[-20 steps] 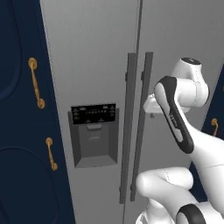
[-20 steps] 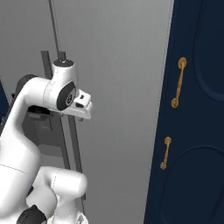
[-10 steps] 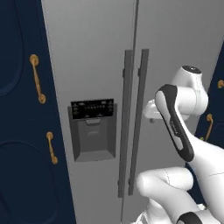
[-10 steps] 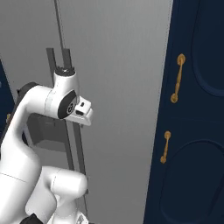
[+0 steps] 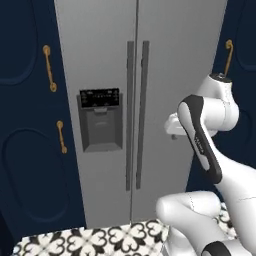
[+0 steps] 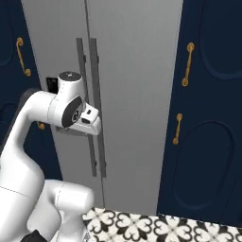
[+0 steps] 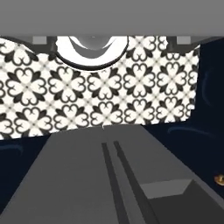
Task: Grab a lemon wedge from the fridge and one ice cube from the ice bowl, and put them in the glass of lemonade.
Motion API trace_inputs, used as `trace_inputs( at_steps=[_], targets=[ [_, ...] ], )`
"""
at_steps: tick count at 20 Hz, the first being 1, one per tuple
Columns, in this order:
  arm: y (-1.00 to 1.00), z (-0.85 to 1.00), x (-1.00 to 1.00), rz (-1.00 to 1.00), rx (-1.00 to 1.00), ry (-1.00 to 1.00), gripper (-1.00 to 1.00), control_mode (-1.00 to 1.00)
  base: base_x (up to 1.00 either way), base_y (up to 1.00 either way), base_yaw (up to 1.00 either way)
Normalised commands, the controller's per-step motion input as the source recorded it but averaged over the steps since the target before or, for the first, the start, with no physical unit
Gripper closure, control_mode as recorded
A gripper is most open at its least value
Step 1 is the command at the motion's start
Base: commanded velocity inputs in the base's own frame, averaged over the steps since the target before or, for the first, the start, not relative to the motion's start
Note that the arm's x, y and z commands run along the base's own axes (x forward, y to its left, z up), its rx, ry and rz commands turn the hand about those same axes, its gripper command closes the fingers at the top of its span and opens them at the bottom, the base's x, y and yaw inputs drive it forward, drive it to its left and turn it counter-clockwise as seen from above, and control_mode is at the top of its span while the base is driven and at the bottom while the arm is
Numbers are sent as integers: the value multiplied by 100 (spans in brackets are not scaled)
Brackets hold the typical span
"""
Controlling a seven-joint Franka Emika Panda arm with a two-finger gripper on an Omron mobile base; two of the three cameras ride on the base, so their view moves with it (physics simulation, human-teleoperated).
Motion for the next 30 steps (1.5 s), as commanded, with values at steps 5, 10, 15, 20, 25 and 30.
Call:
trace_inputs(
  at_steps=[5,10,15,20,25,30],
  targets=[
    [0,0,0,0,0,0,-100,100,49,15,61],
    [0,0,0,0,0,0,-100,100,67,0,97],
    [0,0,0,0,0,0,-100,100,72,0,97],
    [0,0,0,0,0,0,-100,100,81,0,93],
    [0,0,0,0,0,0,-100,100,74,39,20],
    [0,0,0,0,0,0,-100,100,97,21,0]
  ],
)
